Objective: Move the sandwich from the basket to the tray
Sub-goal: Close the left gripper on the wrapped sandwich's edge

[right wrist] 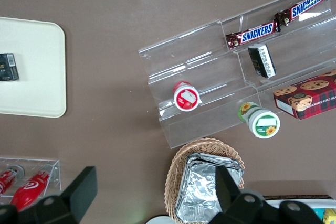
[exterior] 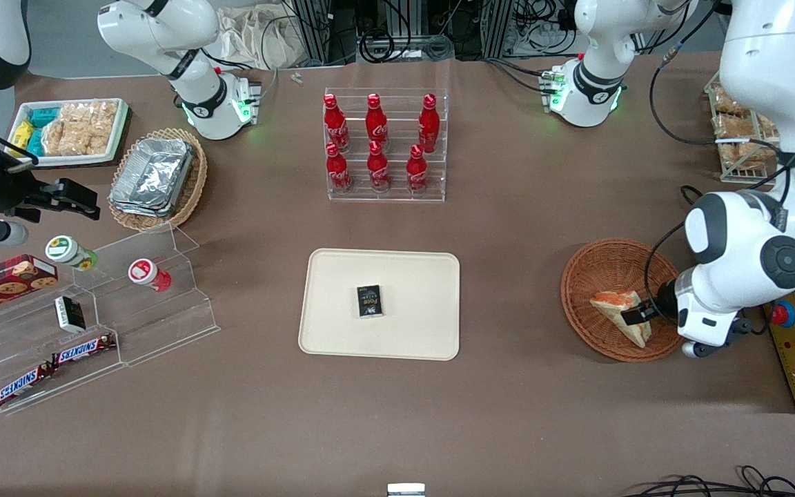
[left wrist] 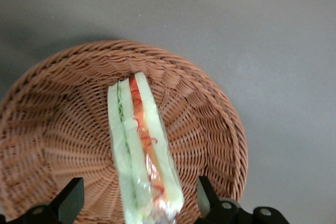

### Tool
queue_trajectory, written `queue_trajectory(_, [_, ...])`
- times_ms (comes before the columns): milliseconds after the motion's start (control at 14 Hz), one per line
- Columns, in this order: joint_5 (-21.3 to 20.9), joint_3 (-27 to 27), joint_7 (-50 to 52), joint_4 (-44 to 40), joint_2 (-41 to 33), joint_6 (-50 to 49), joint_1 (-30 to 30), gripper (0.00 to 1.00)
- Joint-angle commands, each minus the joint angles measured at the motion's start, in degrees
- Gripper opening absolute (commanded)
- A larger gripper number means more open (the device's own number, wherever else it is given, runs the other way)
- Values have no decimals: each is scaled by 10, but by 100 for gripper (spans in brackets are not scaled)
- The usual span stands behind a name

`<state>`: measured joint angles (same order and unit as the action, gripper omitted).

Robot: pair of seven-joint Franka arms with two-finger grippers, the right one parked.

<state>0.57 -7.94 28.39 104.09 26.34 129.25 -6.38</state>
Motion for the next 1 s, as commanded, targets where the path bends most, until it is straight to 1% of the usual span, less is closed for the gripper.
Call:
queue_trajectory(0, [7, -3, 21, 11, 9, 14, -5, 97])
queue_trajectory(71, [7, -3, 21, 18, 9, 21, -5, 97])
queue_trajectory(143, [7, -3, 20, 32, 9, 33, -5, 94])
queue_trajectory(214, [6, -3, 19, 41, 7, 43, -5, 82])
queue_trajectory(357, [6, -3, 20, 41, 2, 34, -5, 46])
queue_trajectory(429, [6, -3, 20, 38, -6, 19, -5, 33])
queue_trajectory(500, [6, -4, 19, 31, -15, -5, -4, 25])
queue_trajectory(571, [6, -6, 21, 18, -25, -36, -3, 20])
queue_trajectory(643, [6, -7, 20, 4, -32, -71, -2, 20])
queue_trajectory(714, [7, -8, 21, -7, -41, -104, -2, 16])
queue_trajectory(857, [7, -8, 20, -36, -66, -166, -2, 13])
queue_trajectory(929, [7, -8, 18, -63, -75, -214, -2, 13])
